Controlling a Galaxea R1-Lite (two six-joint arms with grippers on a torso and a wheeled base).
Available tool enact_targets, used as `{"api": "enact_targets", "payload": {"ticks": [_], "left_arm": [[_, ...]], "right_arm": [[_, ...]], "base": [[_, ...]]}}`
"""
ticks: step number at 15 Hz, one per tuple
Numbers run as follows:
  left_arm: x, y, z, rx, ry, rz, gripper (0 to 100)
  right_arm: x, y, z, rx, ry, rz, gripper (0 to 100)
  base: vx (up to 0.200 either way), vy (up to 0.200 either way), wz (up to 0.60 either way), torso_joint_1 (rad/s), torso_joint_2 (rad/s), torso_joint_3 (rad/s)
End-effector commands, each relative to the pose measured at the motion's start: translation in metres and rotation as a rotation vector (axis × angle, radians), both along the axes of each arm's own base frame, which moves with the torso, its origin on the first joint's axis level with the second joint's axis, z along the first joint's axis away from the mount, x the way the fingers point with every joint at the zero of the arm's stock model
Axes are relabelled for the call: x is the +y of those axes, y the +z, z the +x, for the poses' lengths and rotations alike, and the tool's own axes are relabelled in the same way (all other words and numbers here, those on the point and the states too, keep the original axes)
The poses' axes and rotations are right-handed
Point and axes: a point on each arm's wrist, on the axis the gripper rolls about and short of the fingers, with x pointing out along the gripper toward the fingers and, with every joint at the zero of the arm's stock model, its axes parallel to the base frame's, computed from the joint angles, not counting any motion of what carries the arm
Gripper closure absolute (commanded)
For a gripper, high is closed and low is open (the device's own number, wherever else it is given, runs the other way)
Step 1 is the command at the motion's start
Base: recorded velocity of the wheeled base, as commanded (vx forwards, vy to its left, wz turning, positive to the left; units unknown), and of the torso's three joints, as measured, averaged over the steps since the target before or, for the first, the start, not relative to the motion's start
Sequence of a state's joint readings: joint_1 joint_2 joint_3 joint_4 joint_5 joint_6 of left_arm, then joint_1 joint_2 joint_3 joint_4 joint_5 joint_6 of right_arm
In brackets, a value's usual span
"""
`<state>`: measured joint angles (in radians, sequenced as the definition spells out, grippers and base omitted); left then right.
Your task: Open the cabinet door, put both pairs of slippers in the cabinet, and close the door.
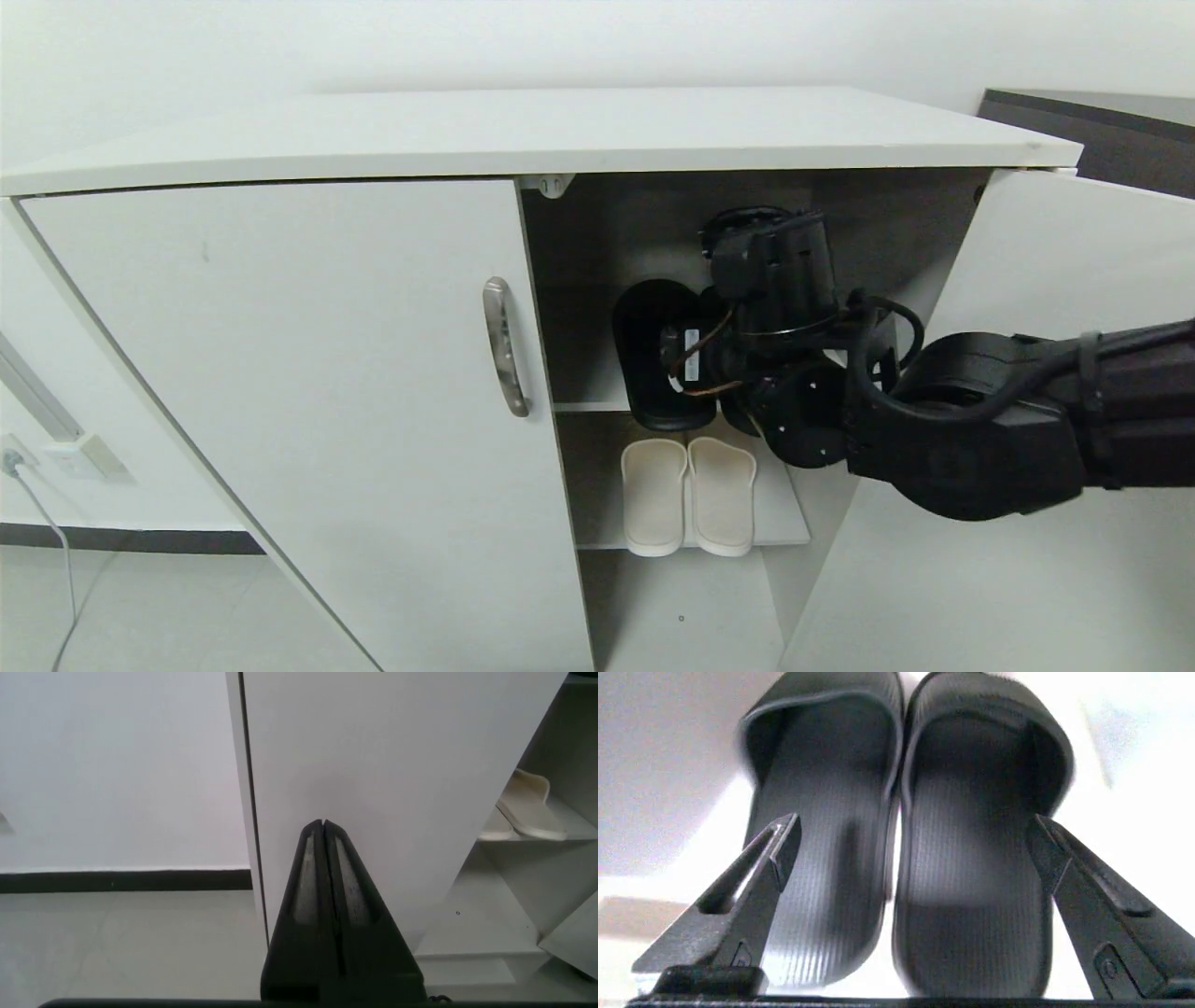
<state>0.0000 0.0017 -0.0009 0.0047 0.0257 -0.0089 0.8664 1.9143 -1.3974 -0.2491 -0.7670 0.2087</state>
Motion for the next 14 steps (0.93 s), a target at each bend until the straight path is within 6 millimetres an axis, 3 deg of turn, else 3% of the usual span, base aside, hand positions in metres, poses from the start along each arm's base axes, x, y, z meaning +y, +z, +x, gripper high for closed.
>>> {"api": "enact_targets", "payload": {"ticks": [1, 8, 12, 13, 14], "left_arm": [[0.0, 0.0, 0.0, 0.001, -0.001, 0.0, 100], [0.0, 0.0, 0.0, -0.001, -0.001, 0.001, 100], [0.0, 0.0, 0.0, -0.001, -0.001, 0.001, 100], [0.0, 0.0, 0.0, -0.001, -0.001, 0.001, 100], [0.0, 0.0, 0.0, 0.001, -0.001, 0.001, 100]], "right_arm": [[-0.015, 0.01, -0.034, -0.02, 0.048, 0.027, 0], [-0.039, -0.018, -0.082, -0.039, 0.181, 0.064, 0], [-0.043, -0.027, -0.086, -0.037, 0.224, 0.051, 0], [-0.042, -0.027, -0.087, -0.038, 0.229, 0.049, 100], [-0.042, -0.027, -0.089, -0.038, 0.242, 0.052, 100]], "base": [[0.0, 0.0, 0.0, 0.0, 0.0, 0.0], [0.0, 0.0, 0.0, 0.0, 0.0, 0.0], [0.0, 0.0, 0.0, 0.0, 0.0, 0.0], [0.0, 0.0, 0.0, 0.0, 0.0, 0.0], [0.0, 0.0, 0.0, 0.0, 0.0, 0.0]]}}
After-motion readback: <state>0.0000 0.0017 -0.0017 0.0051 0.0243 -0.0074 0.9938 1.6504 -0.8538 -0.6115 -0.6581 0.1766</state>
